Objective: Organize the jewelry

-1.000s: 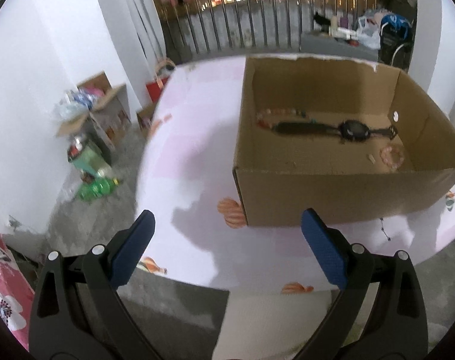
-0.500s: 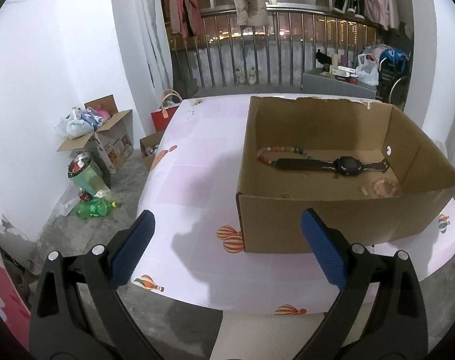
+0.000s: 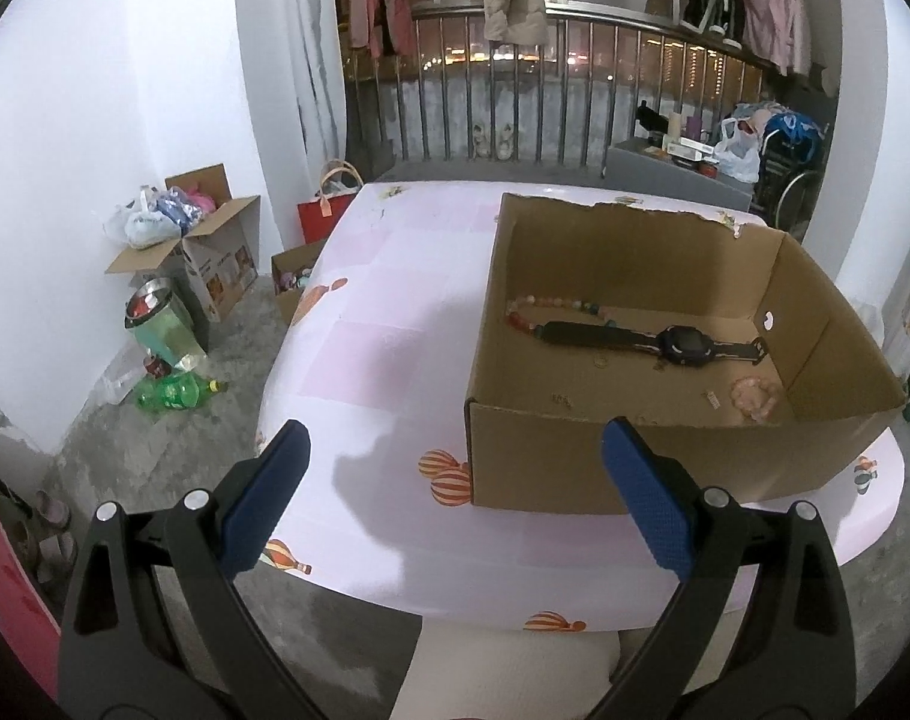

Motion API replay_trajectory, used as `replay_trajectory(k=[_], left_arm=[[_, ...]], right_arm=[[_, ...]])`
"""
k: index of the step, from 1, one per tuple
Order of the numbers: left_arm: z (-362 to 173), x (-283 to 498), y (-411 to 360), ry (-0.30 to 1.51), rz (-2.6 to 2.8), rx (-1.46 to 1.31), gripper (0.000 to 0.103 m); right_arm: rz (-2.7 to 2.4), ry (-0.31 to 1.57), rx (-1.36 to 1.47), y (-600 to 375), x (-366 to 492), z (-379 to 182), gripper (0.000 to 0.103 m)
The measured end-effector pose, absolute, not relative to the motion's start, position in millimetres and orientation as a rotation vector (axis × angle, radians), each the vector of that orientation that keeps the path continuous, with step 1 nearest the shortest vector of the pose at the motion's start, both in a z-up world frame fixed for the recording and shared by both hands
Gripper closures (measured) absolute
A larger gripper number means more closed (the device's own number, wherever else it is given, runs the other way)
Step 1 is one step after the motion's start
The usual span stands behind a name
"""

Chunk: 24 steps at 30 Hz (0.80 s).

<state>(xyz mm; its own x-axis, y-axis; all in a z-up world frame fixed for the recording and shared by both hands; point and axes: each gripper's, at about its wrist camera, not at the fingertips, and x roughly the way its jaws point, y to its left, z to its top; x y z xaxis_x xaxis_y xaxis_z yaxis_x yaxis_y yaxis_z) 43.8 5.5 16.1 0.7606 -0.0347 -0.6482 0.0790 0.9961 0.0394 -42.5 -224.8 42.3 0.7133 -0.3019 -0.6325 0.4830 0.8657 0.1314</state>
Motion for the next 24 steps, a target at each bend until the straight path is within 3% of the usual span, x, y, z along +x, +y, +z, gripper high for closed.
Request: replay_trajectory(k=[24], left_arm=[[13, 61, 2, 0.805, -0.077, 0.076, 0.009]], right_arm=[[-0.410, 0.761, 0.332, -224, -35, 27, 0.006]])
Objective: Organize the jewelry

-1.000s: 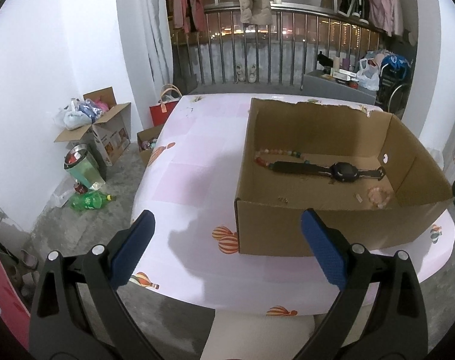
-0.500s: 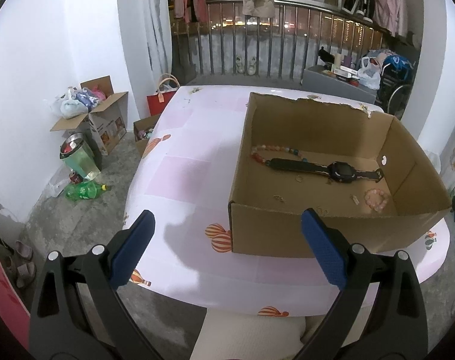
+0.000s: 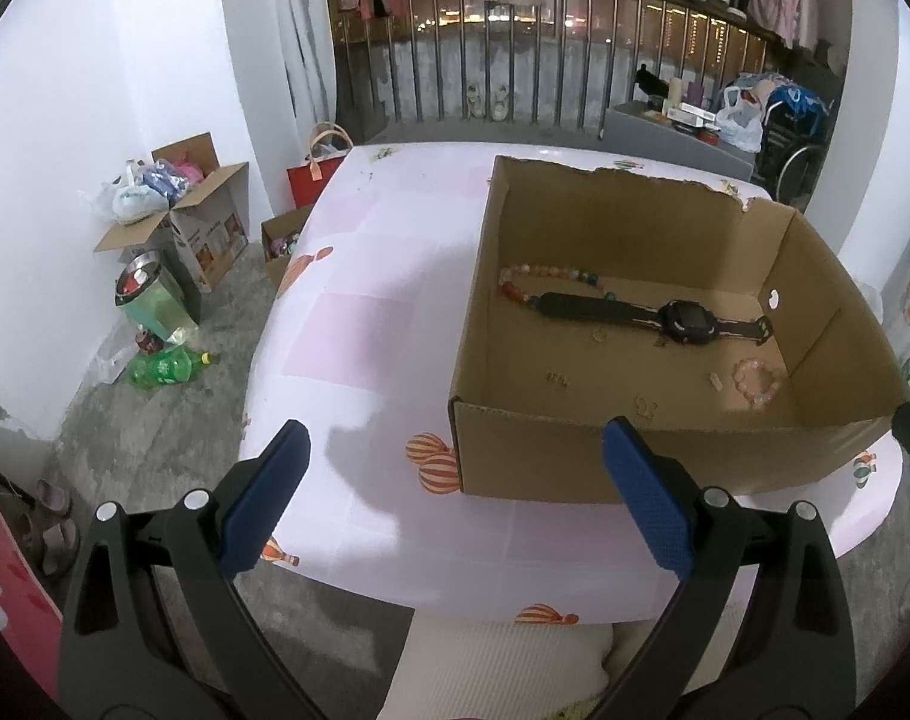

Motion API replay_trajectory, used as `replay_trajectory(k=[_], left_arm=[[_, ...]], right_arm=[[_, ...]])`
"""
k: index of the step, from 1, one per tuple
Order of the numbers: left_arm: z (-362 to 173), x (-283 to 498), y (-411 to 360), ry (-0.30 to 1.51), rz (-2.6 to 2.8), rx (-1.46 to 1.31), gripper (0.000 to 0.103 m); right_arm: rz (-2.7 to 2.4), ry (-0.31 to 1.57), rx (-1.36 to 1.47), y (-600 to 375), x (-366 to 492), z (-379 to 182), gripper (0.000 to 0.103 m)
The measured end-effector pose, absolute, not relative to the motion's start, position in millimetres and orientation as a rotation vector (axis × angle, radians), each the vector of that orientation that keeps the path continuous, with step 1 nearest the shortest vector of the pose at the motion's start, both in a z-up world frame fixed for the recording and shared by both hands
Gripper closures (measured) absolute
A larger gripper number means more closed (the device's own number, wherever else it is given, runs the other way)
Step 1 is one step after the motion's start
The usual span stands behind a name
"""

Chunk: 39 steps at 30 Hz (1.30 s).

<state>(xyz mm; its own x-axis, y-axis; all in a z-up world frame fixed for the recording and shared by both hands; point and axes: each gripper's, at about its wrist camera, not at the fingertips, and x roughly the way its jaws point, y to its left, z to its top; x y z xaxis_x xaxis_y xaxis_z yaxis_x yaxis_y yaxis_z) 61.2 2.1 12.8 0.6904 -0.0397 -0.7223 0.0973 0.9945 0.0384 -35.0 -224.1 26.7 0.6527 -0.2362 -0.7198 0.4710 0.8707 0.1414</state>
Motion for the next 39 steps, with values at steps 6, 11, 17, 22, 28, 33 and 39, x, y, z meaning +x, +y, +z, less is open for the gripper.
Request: replay_trajectory(k=[6, 11, 17, 22, 28, 33, 39], left_arm=[[11, 62, 2, 0.811, -0.071, 0.082, 0.009], [12, 61, 1, 0.818, -0.070, 0.083, 0.009], [19, 58, 1, 0.816, -0.074, 0.088, 0.009], [27, 53, -1, 0.816, -0.078, 0.096, 0.009], [31, 48, -2, 0.821, -0.078, 0.101, 0.009], [34, 48, 0, 0.824, -0.080, 0.102, 0.009], [38, 46, 2, 0.811, -0.080, 0.103, 0.009]], right_arm=[[-0.398, 0.787, 0.328, -220, -33, 23, 0.007], [-0.391, 0.798, 0.330, -219, -33, 23, 0.007], [-0.376, 0.803, 0.311, -216, -31, 32, 0.007], [-0.364, 0.810, 0.300, -211, -32, 38, 0.007], [-0.358, 0.801, 0.294, -209, -35, 44, 0.007], [-0.358, 0.802, 0.293, -209, -35, 45, 0.007], [-0.362, 0.773, 0.264, -206, -39, 51, 0.006]])
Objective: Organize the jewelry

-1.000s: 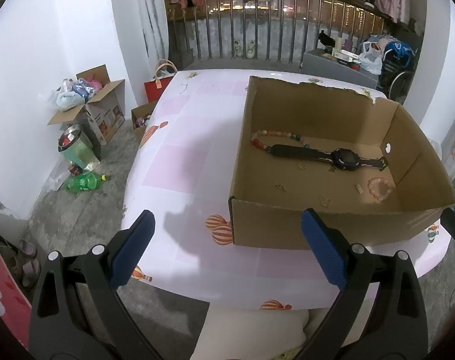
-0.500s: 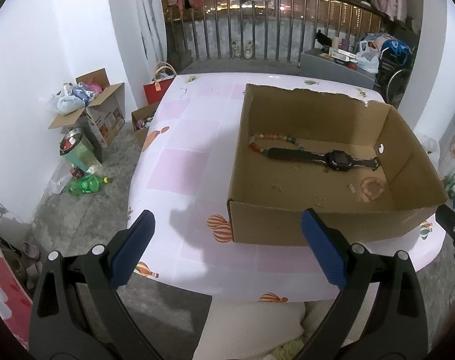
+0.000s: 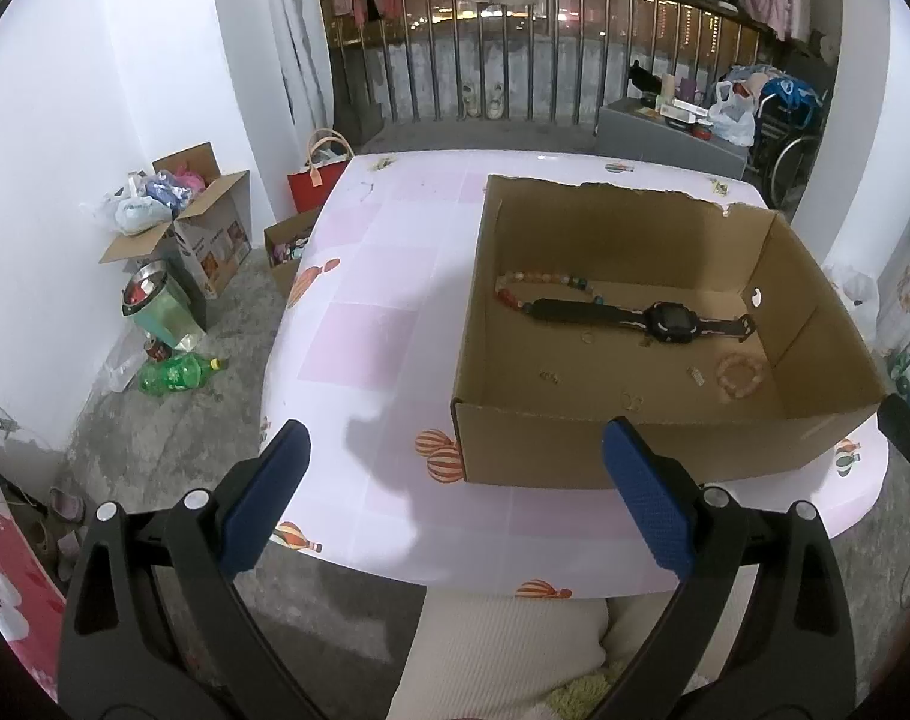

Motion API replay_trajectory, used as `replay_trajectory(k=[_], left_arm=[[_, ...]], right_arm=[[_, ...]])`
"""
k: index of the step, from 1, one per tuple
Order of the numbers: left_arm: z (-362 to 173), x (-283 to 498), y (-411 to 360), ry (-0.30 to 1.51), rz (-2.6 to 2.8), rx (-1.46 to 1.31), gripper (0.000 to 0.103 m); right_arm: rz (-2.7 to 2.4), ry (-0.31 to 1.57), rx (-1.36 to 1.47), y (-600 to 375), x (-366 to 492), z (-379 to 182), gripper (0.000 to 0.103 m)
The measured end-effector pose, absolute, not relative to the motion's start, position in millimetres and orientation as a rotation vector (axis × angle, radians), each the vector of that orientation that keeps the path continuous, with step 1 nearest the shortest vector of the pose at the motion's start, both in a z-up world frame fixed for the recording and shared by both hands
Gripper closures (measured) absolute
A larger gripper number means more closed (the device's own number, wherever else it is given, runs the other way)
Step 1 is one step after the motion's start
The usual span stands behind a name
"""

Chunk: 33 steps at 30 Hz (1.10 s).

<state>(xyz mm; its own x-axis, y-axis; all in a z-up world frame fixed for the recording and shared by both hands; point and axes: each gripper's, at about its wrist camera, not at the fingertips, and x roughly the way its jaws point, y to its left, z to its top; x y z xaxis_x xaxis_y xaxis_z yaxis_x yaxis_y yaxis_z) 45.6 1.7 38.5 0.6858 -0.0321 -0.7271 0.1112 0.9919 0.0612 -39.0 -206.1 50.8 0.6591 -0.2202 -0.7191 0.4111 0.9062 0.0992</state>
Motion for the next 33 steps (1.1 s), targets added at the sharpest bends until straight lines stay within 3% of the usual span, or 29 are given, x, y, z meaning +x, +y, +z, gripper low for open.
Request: replay_trajectory(k=[33], left_arm=[[29, 56, 6, 0.873, -0.052, 0.116, 0.009]], right_arm=[[-0.326, 0.850, 0.260, -205, -18, 41, 0.007]])
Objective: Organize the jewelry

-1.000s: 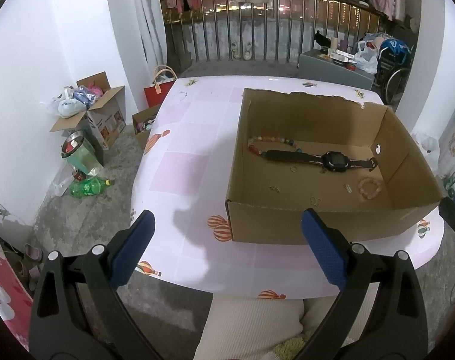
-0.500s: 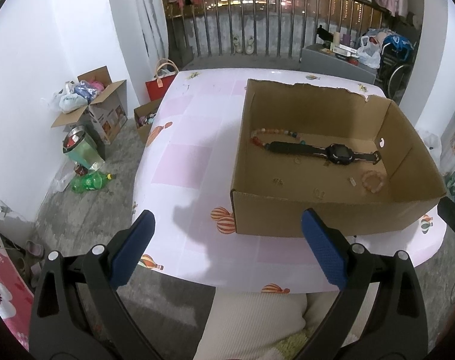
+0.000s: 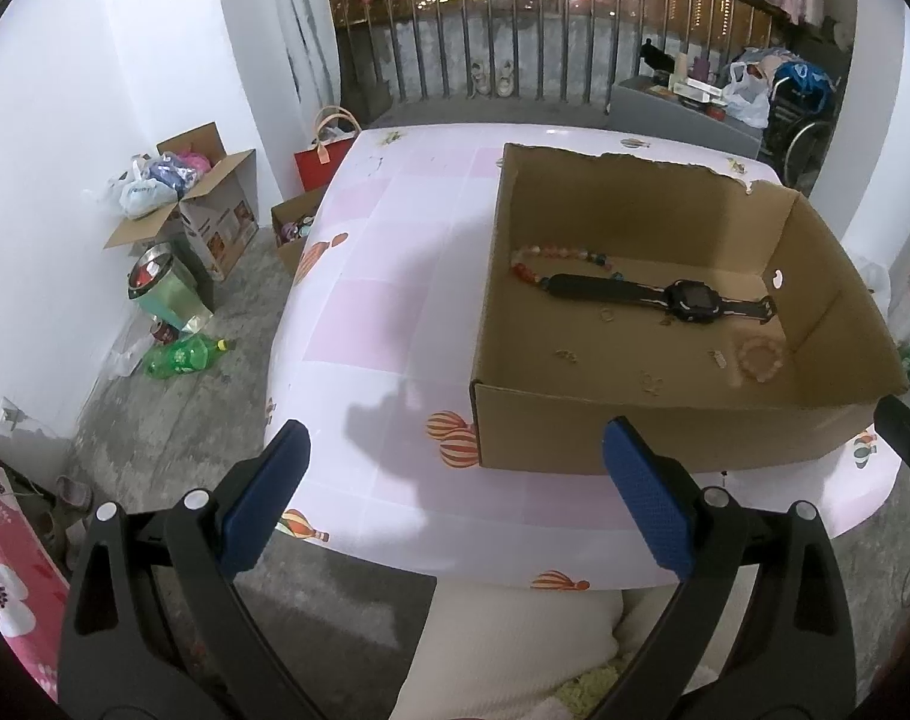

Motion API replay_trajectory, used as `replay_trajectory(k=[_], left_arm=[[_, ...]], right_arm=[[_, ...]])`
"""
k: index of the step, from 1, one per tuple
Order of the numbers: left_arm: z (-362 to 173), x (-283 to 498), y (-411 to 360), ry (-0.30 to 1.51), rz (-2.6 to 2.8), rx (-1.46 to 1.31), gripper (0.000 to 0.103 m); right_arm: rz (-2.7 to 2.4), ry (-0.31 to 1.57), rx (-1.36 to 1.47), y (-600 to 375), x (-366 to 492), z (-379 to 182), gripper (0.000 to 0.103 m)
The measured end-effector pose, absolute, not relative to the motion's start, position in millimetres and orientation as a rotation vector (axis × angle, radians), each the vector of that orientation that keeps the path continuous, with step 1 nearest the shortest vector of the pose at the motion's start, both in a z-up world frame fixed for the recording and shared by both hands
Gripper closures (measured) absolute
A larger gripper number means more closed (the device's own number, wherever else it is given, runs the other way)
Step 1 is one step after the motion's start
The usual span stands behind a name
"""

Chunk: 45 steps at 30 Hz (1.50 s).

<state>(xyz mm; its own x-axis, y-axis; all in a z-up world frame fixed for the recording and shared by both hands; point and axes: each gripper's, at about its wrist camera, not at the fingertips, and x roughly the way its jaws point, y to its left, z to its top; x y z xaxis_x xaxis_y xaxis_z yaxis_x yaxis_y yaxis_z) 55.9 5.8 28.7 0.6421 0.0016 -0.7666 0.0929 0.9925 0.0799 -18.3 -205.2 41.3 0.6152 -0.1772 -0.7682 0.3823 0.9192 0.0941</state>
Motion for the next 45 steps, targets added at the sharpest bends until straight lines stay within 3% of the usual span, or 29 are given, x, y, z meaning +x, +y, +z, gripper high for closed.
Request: replay_trajectory(k=[45], left_arm=[[20, 59, 19, 0.868, 0.023, 0.075, 0.009]], right_arm=[[-0.336, 0.853, 0.269, -205, -15, 40, 0.007]])
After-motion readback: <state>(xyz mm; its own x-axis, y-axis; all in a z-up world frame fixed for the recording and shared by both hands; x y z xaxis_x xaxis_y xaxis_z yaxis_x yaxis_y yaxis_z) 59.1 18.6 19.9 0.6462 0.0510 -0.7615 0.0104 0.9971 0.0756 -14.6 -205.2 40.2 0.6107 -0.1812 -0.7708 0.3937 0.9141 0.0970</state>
